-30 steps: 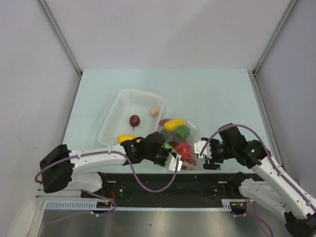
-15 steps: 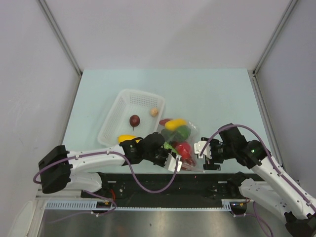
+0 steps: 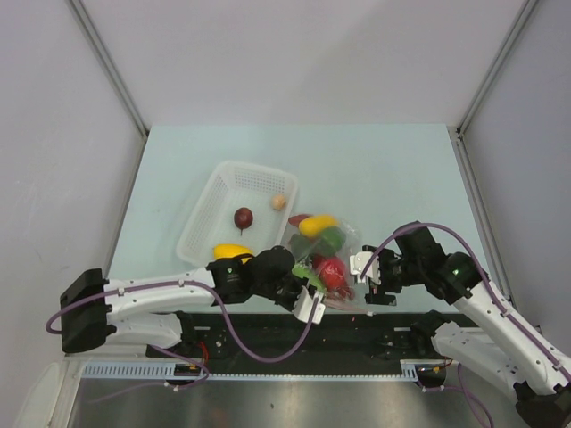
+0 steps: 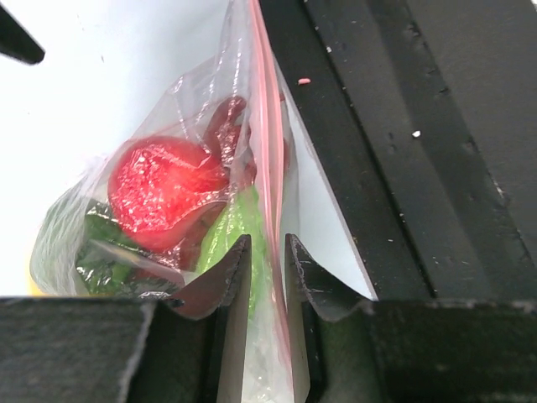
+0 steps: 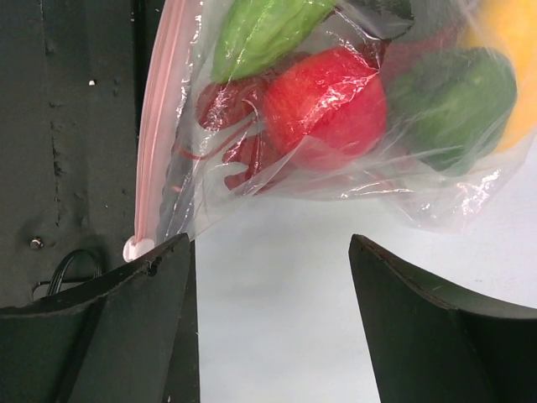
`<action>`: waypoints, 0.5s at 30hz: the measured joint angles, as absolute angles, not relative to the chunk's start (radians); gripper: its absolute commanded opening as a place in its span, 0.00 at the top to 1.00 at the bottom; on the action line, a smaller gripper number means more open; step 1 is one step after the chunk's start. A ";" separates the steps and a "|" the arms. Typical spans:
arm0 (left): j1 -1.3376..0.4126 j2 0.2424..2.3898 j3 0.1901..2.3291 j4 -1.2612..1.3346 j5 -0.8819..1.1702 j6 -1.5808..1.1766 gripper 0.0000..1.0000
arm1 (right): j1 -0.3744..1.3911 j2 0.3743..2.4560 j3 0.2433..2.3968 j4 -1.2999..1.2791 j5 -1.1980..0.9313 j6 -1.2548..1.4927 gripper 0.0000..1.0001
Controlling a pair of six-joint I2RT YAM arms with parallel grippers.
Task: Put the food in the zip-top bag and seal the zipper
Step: Place the zipper food storage bag at the center of the board.
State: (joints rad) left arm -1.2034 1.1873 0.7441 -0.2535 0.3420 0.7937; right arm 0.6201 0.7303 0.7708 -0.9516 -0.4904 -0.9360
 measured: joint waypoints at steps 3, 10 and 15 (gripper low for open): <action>-1.222 1.178 0.744 -0.267 0.340 0.802 0.76 | 0.620 0.731 0.771 -0.948 -0.490 -0.935 0.20; -1.276 1.163 0.744 -0.340 0.340 0.863 0.54 | 0.620 0.736 0.771 -0.929 -0.490 -0.925 0.19; -1.277 1.112 0.762 -0.377 0.341 0.836 0.14 | 0.616 0.736 0.773 -0.892 -0.484 -0.862 0.01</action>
